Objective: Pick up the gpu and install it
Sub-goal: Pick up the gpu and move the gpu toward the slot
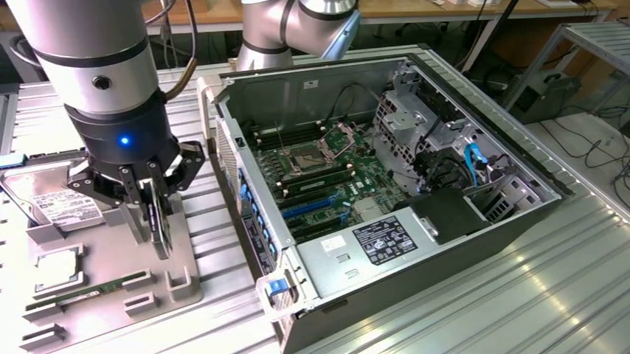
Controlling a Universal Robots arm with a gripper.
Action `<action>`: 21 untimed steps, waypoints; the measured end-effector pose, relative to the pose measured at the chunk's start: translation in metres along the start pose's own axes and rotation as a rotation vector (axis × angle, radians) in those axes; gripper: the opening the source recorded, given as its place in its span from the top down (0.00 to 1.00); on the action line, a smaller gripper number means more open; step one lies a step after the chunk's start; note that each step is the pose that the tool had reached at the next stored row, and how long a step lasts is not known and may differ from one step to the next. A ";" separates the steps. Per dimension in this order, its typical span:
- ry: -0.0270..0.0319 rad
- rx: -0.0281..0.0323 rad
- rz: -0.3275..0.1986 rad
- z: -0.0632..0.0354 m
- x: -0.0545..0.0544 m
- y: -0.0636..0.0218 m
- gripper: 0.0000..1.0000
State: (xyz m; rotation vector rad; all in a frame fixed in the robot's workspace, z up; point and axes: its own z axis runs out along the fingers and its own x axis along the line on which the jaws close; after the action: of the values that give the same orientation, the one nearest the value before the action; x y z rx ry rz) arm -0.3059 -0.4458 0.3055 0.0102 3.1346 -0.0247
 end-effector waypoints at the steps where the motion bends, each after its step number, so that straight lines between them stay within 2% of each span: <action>1: 0.0000 0.0000 0.000 -0.0016 0.000 0.0000 0.72; 13: 0.0000 -0.0001 0.000 -0.0225 0.000 -0.0003 0.72; 19: 0.0000 -0.0003 0.000 -0.0365 0.000 -0.0006 0.72; 21: 0.0000 -0.0006 0.000 -0.0459 0.000 -0.0007 0.72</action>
State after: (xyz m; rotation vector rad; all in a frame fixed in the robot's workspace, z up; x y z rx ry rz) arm -0.3059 -0.4458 0.3514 0.0100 3.1347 -0.0237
